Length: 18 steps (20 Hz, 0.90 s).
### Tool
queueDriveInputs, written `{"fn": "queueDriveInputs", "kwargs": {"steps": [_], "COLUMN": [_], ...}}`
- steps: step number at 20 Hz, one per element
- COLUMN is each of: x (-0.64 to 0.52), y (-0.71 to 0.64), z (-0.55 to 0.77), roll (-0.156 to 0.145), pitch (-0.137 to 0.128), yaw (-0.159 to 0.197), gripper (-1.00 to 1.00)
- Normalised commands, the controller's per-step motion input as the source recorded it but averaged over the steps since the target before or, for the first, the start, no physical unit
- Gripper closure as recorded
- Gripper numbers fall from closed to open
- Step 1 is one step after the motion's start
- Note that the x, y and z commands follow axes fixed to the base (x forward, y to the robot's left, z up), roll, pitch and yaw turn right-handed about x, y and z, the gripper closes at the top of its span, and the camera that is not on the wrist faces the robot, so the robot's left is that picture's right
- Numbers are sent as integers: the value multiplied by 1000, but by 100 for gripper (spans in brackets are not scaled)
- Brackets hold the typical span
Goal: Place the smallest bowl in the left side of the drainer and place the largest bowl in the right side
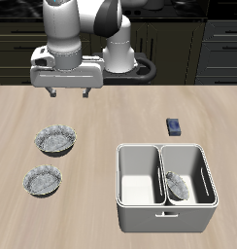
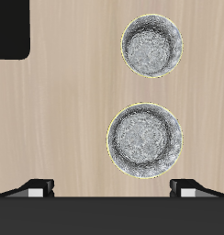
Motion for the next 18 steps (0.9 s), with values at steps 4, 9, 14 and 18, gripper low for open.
{"fn": "queueDriveInputs", "kwargs": {"steps": [4, 9, 14, 18], "x": [48, -14, 27, 72], "y": [-63, -5, -137, -94], "z": [-251, -122, -57, -197], "roll": [16, 27, -1, -3], "pitch": [28, 17, 16, 27], "yaw": [18, 7, -8, -7], "gripper": [-100, -100, -100, -100]}}
